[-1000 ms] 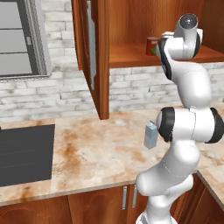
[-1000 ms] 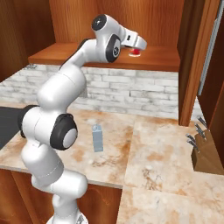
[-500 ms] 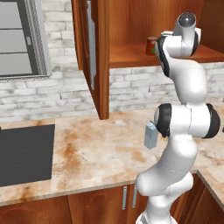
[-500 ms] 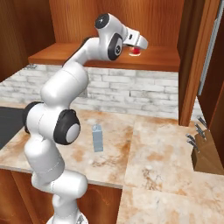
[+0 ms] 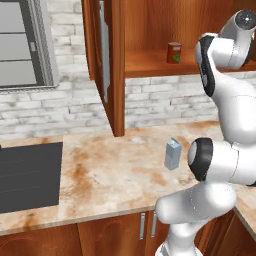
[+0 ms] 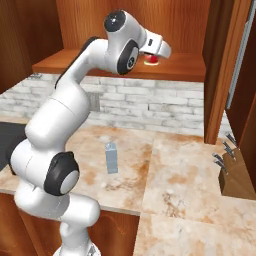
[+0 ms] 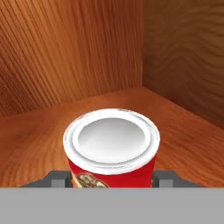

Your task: Restock the canned food cabinet by taking the new fresh canned food from the counter and placing it in the cabinet. Then, take the old canned food from the cabinet and place it on the counter.

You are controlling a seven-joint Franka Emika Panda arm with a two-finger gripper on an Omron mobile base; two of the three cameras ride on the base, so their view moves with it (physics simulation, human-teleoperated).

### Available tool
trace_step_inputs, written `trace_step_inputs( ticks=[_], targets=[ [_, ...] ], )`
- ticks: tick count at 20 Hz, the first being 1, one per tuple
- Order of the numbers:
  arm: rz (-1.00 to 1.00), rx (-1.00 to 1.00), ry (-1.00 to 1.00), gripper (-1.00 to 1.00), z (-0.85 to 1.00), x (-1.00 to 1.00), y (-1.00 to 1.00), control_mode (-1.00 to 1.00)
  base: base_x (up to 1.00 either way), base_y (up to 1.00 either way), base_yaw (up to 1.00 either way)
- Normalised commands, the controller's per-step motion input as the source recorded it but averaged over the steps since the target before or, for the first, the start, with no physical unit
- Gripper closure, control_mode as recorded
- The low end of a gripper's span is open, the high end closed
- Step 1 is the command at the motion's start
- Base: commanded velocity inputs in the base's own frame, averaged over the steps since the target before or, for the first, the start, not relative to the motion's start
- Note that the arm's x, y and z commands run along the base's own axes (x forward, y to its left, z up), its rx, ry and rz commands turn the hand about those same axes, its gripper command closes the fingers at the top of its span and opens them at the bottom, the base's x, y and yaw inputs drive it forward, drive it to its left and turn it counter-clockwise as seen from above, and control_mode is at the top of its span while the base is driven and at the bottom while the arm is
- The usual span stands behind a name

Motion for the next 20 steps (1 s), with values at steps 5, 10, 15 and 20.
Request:
trace_step_inputs(
  ticks=[5, 10, 15, 20],
  targets=[
    [0.27, 0.0, 0.04, 1.0, -0.29, -1.0, 0.0, -1.0, 0.0, 0.0, 0.0],
    [0.27, -0.11, 0.24, 1.0, -0.91, -1.0, 0.06, -1.0, 0.0, 0.0, 0.0],
    [0.08, -0.09, 0.5, 1.0, -1.0, 0.03, 0.31, -1.0, 0.0, 0.0, 0.0],
    [-0.06, -0.01, 0.36, 1.0, -1.0, 0.67, -0.06, -1.0, 0.0, 0.0, 0.0]
  ],
)
